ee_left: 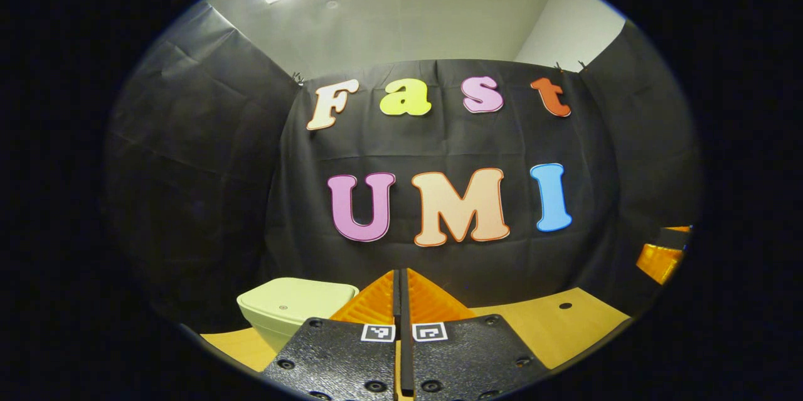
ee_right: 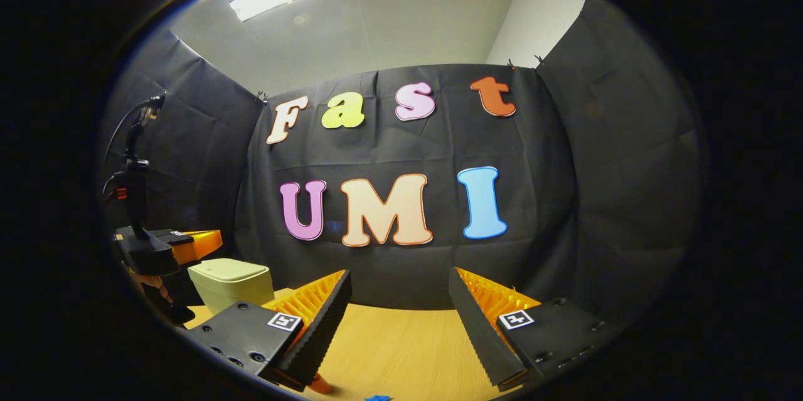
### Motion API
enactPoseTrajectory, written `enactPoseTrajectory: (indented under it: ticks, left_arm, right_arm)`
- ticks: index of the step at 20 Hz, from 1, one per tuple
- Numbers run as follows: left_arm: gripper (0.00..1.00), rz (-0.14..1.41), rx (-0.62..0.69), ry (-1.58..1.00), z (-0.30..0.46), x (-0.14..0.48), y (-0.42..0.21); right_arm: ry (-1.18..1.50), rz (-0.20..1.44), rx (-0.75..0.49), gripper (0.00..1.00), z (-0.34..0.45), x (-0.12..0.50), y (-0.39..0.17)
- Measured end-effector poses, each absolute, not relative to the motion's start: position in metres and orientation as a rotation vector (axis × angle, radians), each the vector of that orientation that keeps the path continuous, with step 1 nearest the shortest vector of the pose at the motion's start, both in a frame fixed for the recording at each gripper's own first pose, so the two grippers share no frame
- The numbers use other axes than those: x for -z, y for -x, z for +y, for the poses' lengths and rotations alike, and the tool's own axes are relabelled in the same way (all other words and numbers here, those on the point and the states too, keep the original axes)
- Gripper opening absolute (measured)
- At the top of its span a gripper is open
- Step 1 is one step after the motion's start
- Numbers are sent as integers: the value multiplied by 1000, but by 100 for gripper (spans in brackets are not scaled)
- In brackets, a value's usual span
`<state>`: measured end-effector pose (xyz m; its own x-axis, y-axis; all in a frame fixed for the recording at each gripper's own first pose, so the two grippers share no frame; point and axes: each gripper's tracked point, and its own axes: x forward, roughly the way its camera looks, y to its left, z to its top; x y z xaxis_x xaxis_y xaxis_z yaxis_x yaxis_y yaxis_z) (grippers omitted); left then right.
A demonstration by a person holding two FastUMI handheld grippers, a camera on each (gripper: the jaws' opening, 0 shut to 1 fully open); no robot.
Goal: Press the lid of the desktop garbage bin to open it, pick up the crumpled paper on the desktop and throw it into the bin, then pick up the pop can on the desktop and drop it into the bin, and finally close the garbage bin lid.
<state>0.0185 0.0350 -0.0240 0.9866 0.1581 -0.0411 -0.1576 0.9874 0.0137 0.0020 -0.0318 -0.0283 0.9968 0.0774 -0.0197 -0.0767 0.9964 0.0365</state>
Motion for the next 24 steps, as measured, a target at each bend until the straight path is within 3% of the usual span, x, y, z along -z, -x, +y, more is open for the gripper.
enactPoseTrajectory:
  ticks: [15, 24]
  left_arm:
    - [0, 165, -227, 17, 168, 92, -49]
    - [0, 257, -264, 36, 208, 143, -47]
  right_arm:
    - [-1, 71, -44, 98, 55, 60, -31]
    - [25, 122, -18, 98, 73, 83, -43]
